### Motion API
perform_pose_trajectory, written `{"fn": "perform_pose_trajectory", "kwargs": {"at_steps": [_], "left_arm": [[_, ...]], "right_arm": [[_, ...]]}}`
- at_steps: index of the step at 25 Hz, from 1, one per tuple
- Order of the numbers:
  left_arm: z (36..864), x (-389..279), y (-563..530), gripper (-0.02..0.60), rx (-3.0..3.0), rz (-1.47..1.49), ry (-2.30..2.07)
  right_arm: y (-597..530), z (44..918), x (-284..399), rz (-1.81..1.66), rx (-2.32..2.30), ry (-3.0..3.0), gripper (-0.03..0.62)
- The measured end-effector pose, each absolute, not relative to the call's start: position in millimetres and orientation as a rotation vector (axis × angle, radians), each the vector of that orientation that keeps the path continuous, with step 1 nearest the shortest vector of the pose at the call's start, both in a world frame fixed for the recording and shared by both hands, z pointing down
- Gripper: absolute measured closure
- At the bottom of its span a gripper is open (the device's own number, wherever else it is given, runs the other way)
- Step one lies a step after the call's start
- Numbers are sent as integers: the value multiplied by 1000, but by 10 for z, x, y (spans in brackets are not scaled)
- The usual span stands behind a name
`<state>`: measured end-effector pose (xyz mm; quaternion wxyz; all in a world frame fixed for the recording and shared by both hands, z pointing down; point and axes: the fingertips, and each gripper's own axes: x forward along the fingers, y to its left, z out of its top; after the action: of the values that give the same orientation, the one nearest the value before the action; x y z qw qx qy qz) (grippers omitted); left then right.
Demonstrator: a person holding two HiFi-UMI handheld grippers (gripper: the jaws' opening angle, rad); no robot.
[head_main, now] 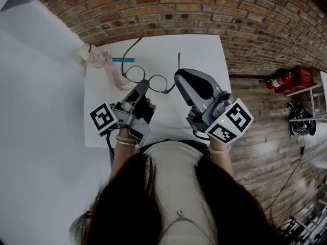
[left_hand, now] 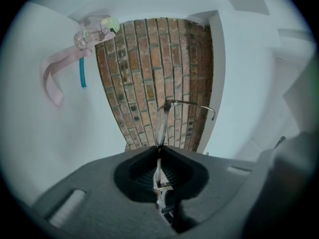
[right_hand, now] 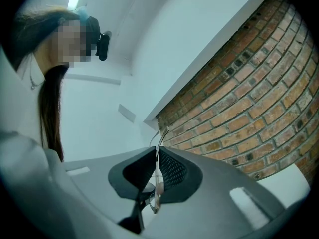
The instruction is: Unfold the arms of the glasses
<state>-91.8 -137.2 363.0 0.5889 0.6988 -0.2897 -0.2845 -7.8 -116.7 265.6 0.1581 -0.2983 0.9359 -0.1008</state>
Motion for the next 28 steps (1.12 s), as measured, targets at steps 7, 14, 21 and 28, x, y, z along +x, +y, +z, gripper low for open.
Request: {"fn": "perform_pose_trajectory", "kwargs": {"at_steps": [7, 14, 21, 28], "left_arm": [[3640, -922, -1377, 561, 1600, -686, -651], [3651, -912, -1375, 561, 1612, -668, -670], [3649, -902, -1374, 561, 1628, -648, -699], [3671, -918, -1387, 562, 1619, -656, -705]], "right_arm": [[-1165, 2656, -72, -296, -843, 2672, 566], [-1152, 2653, -89, -297, -832, 2678, 566], [-1143, 2650, -106, -299, -833, 2699, 562], [-1141, 2645, -90, -300, -824, 2696, 542]]}}
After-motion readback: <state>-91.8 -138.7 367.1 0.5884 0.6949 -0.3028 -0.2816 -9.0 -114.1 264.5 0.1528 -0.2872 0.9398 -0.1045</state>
